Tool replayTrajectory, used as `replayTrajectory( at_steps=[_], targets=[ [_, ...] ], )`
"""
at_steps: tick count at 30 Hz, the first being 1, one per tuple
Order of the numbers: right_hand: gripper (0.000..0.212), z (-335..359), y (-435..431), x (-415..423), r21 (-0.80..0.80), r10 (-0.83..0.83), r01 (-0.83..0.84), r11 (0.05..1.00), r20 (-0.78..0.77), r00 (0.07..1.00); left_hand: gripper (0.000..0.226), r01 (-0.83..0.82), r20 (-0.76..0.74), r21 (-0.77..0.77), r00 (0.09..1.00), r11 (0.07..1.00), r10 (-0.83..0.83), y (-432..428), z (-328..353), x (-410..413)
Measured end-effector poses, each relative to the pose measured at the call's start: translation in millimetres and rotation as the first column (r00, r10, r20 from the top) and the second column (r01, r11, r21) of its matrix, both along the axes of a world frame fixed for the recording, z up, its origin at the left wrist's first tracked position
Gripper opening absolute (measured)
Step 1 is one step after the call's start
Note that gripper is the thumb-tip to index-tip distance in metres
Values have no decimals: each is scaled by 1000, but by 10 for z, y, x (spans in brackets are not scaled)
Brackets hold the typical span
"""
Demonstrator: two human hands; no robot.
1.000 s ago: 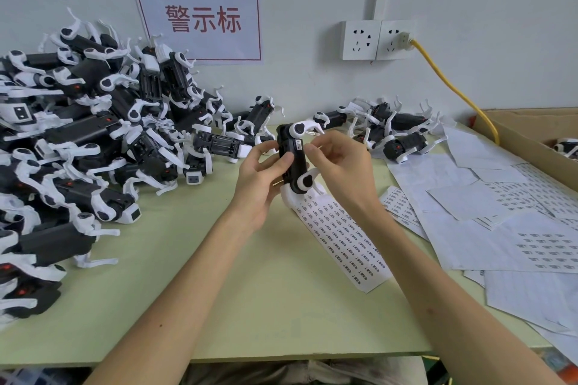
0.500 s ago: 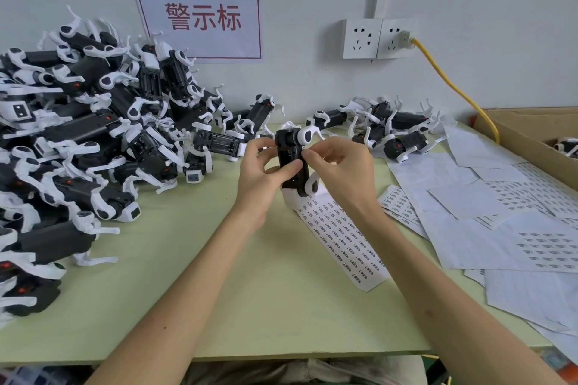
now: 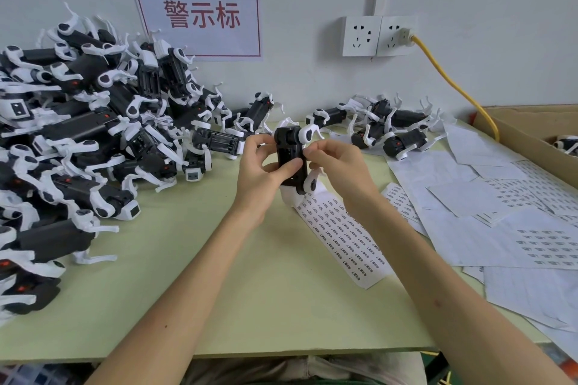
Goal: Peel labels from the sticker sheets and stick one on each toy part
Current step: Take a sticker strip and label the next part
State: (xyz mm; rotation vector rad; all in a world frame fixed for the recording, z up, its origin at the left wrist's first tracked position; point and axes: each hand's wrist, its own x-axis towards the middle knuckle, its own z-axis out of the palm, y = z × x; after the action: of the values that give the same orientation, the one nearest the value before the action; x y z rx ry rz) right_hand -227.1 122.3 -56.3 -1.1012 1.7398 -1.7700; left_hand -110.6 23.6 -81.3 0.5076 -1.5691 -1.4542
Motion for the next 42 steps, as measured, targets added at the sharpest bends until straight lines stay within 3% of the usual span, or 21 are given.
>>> replayTrajectory(
  at_steps=[10, 16, 26, 34, 42],
  targets=[
    [18, -18, -3, -7, -16, -3, 1, 1000, -136, 991, 48, -8, 39, -30, 999, 1000, 9, -11, -9, -4],
    [17, 8, -5, 0, -61, 19, -22, 998, -47, 999, 44, -70, 22, 28, 997, 997, 69, -82, 6, 35],
    [16, -10, -26, 10, -96, 39, -36, 995, 33, 999, 47, 57, -70, 198, 997, 978, -44, -7, 62, 28],
    [23, -4, -6, 63, -122, 57, -55, 991, 18, 998, 40, 122, -70, 201, 991, 972, -110, 24, 83, 33],
    [16, -1, -5, 72, -98, 22, -24, 995, -17, 1000, 40, 113, -48, 185, 993, 976, -106, 60, 94, 37]
  ],
)
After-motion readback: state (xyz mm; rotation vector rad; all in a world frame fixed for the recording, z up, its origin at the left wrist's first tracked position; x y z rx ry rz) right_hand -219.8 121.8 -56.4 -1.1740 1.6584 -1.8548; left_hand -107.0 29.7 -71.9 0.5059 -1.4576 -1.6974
